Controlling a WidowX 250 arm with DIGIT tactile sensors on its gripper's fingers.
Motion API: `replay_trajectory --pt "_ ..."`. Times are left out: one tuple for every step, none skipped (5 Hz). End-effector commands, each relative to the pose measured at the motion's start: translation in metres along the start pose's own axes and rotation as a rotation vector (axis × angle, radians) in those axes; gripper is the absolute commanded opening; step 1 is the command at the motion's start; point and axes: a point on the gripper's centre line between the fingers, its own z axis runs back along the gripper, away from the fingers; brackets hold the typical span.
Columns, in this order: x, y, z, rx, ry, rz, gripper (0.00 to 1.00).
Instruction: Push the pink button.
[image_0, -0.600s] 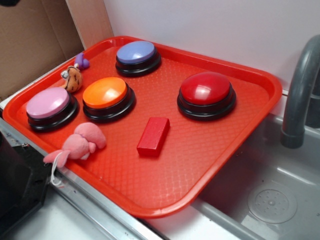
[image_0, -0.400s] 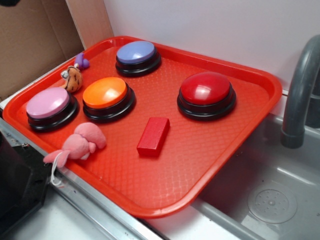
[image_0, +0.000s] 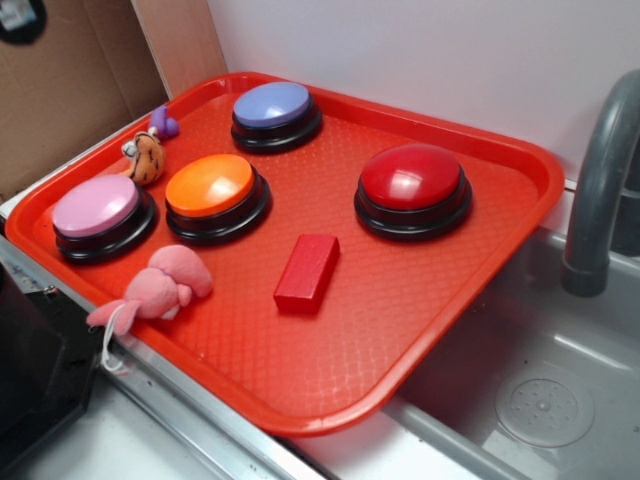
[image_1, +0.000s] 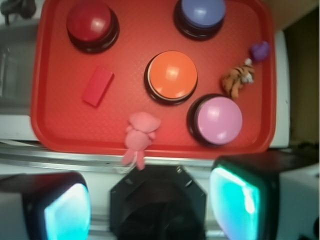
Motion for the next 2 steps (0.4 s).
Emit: replay_trajectory --pt "0.021 0.053 -0.035 0.156 -0.038 0.020 1.00" --pt "0.031 0.067 -0.082 0.113 -0.026 -0.019 1.00"
